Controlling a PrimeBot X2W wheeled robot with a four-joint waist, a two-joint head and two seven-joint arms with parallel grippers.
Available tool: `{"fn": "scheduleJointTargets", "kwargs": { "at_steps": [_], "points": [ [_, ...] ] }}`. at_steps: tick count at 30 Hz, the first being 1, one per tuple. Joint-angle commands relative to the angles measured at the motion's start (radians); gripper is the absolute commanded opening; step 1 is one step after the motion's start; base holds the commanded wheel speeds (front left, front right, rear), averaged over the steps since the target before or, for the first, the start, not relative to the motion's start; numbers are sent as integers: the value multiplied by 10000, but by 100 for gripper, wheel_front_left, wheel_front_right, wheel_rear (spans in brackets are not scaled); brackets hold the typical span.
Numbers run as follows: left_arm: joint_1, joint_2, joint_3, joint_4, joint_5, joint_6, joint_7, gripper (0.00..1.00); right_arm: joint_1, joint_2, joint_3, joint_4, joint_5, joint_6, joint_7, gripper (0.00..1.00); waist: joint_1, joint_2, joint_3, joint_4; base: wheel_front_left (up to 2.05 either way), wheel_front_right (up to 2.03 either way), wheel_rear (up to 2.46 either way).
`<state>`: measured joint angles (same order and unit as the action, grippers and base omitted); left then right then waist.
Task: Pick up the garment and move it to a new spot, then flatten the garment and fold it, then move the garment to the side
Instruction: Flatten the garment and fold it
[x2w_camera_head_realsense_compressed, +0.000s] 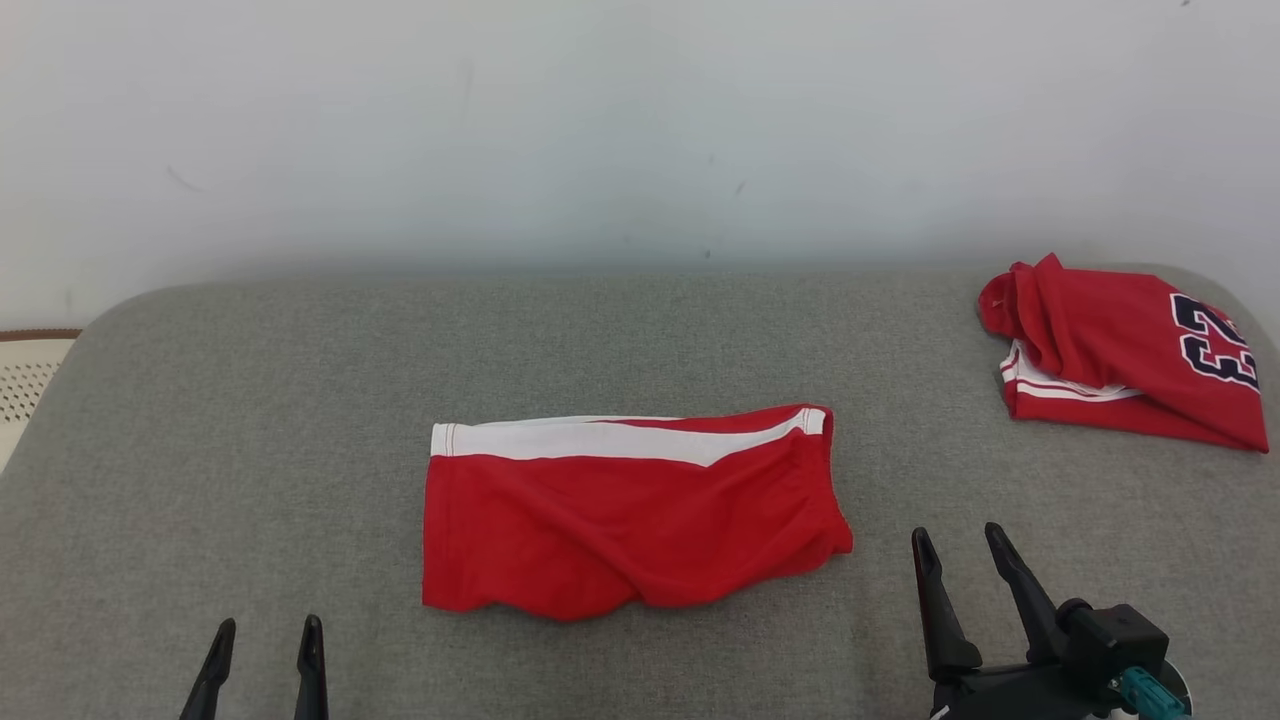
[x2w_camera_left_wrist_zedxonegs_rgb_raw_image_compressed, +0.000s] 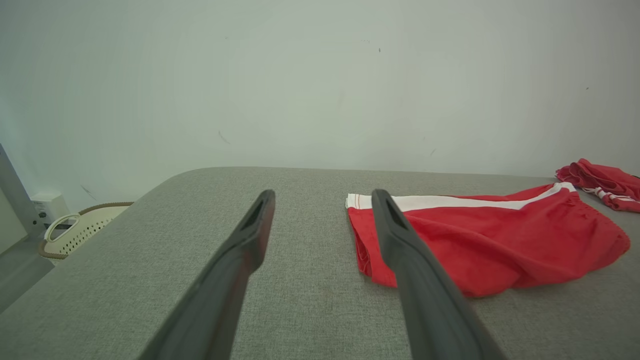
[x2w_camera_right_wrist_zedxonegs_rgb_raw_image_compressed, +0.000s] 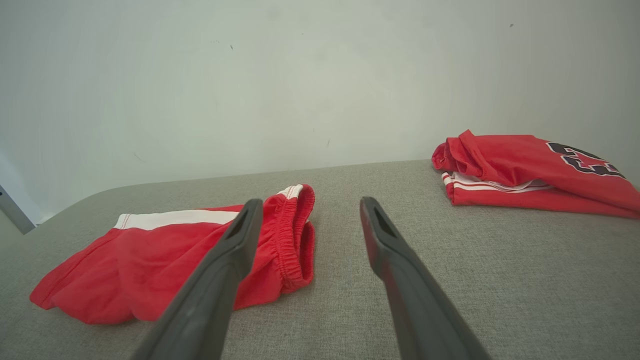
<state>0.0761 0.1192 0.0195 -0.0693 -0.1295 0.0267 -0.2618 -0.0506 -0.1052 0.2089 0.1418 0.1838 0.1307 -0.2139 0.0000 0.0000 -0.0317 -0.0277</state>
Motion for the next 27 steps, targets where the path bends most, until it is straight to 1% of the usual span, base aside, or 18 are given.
{"fn": "scheduleJointTargets", "kwargs": {
  "at_steps": [1, 16, 19, 23, 27],
  "points": [
    [31, -18, 44, 5, 76, -56, -41, 100, 57, -19, 13, -10, -39, 1, 26, 100, 0, 0, 2, -7, 0, 0, 0],
    [3, -214, 264, 93, 280, -234, -41, 100, 78, 23, -108, -68, -64, 1, 81, 100, 0, 0, 40, -15, 0, 0, 0],
    [-27, -263, 287, 120, 321, -224, -41, 100, -214, 65, 77, 59, -132, 1, 190, 100, 0, 0, 74, -16, 0, 0, 0],
    [-190, -333, 189, 194, 354, -306, -41, 100, -879, 82, 265, 558, -187, 1, 411, 100, 0, 0, 171, 117, 0, 0, 0],
    [-336, -408, -6, 286, 383, -406, -41, 100, -1873, 115, 221, 1596, -319, 1, 703, 100, 0, 0, 254, 410, 0, 0, 0]
  ]
}}
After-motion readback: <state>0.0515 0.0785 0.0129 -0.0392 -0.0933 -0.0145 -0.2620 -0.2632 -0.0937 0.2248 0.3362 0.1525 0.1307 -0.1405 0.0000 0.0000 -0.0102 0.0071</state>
